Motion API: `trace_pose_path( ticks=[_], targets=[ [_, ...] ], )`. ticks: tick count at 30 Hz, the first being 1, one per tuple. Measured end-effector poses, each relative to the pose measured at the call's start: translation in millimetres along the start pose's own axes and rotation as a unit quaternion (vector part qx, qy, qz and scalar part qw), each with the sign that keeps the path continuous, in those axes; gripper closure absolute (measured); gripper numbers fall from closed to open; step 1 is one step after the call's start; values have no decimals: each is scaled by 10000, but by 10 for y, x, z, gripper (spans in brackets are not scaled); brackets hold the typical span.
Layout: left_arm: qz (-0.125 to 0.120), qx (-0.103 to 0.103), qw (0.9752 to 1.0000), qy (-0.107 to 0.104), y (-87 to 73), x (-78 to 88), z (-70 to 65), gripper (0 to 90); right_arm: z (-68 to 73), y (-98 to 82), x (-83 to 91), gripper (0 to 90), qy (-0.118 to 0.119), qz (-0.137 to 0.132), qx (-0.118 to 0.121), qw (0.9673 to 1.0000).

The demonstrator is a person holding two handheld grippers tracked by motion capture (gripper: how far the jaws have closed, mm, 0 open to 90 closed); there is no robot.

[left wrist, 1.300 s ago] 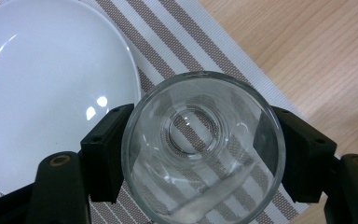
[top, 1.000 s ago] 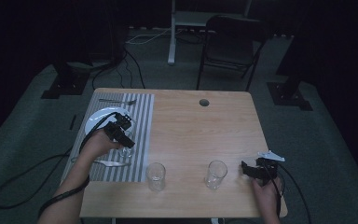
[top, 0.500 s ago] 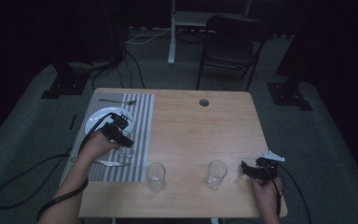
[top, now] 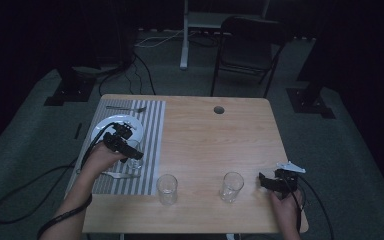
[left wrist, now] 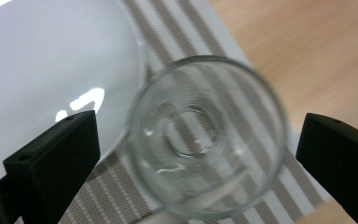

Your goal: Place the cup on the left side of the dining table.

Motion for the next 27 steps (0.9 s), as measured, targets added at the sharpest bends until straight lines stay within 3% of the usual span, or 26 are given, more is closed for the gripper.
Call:
trace_pose_path(
  ticks=[3, 5, 9, 17, 22, 27],
  targets=[
    [-210, -70, 9996, 150, -82, 35, 8, 2, 0, 0, 0, 125, 1, 3, 1, 10000],
    [-292, -117, 9995, 70, -139, 56, 15, 2, 0, 0, 0, 125, 0, 1, 0, 10000],
    [-472, 51, 9989, 36, -224, 107, 33, 2, 0, 0, 0, 125, 0, 4, 2, 10000],
    [-634, 179, 9978, 78, -416, 139, 19, 2, 0, 0, 0, 125, 0, 1, 0, 10000],
    [-867, 385, 9955, 70, -534, 159, 35, 2, 0, 0, 0, 125, -1, 1, 2, 10000],
    [-893, 408, 9951, 130, -677, 170, 29, 2, 0, 0, 0, 125, -1, 3, 2, 10000]
  ],
)
Point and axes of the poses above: each handheld gripper's, and its own axes: x roughly backward along the jaws, y roughly out of its top, z roughly to its left, the point moved 1 cm from there along -x, roughly forward along the jaws, and after that the axes turned 12 degrees about -z, right-handed, at the moved point
